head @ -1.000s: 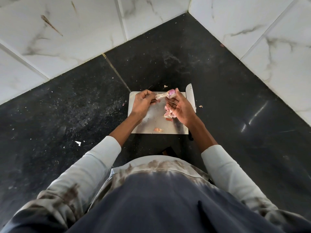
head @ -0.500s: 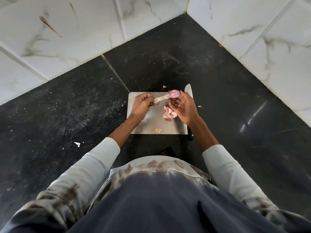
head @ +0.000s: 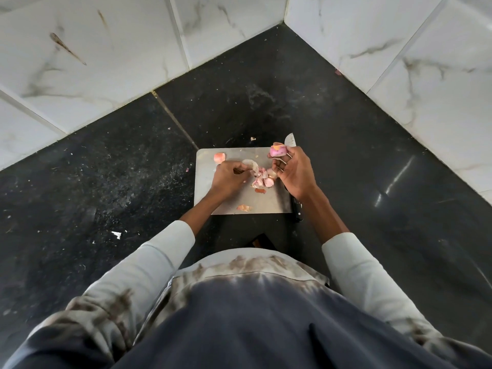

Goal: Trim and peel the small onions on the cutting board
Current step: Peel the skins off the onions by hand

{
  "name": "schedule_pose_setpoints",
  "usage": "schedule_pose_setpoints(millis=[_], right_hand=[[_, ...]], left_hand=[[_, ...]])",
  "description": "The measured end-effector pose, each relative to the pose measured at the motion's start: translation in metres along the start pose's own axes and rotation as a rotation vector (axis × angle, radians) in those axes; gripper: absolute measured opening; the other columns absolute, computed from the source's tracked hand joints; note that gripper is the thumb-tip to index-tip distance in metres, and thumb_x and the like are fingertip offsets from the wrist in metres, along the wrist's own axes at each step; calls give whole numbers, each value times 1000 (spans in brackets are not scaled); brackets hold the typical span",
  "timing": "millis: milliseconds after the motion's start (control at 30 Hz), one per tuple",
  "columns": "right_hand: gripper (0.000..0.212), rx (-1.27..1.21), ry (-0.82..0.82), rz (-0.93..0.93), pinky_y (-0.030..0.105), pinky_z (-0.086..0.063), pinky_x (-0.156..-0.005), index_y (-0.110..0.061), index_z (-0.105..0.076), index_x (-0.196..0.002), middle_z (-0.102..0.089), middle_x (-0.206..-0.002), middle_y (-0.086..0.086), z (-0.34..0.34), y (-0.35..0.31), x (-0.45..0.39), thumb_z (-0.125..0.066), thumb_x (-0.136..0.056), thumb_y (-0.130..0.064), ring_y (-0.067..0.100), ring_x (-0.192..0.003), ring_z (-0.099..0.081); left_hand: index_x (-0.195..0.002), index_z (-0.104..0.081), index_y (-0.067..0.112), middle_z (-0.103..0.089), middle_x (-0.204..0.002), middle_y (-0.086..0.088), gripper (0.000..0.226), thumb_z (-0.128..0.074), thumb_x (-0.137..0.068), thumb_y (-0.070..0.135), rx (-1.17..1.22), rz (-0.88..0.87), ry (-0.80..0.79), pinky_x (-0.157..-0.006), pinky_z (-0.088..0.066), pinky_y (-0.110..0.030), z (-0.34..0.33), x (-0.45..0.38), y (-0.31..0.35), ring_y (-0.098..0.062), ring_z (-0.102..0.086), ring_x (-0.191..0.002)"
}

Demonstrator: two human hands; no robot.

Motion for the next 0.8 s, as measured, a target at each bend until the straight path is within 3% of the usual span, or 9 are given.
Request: schedule_pose_setpoints(millis=[100,367,567,700,800], right_hand=[[25,82,-74,39,29,-51,-90,-12,-74,-115,-77,-109,4,-10,-5,5,-51,-109,-17,14,-99,-66],[36,183,-176,52,23,-56,-94,-9,-61,-141,-65,-140,12,-22,1,0,-62,-105,-7,19,-121,-65],[30,222,-186,88,29,-57,-100,-13,-66,-131,-74,-126,3,-28,3,0,-61,-104,-1,17,-118,-71],[30,261,-203,104,33,-57,-107,-15,-67,-130,-77,-122,0,-33,7,-1,-65,-103,-2,22,-122,-70],[35,324,-193,116,34,-58,-104,-15,-67,-132,-77,-124,0,-34,7,-1,-70,-100,-3,21,-122,-72]], left_hand=[[-104,-83,16,-79,-104,4,11,-79,-96,20,-25,-2,3,-77,-58,-17,-5,2,10,-8,-73,-90],[-101,-69,19,-72,-101,0,28,-91,-84,20,-69,-48,17,-82,-61,-26,10,-5,11,-17,-70,-91],[-113,-71,15,-76,-95,-5,15,-72,-98,12,120,-91,64,-76,-58,-29,26,-1,16,-16,-73,-83],[-127,-69,17,-76,-105,0,34,-79,-94,18,156,-231,54,-85,-62,-32,30,6,33,-14,-73,-92],[-134,-67,20,-73,-122,6,50,-87,-89,24,110,-311,67,-94,-59,-22,30,15,48,-9,-70,-110]])
Point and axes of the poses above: each hand's wrist, its own x-axis away from the middle knuckle, its own z-axis out of the back of the hand, y = z × x, the point moved 9 cm from there along -x, towards the middle knuckle
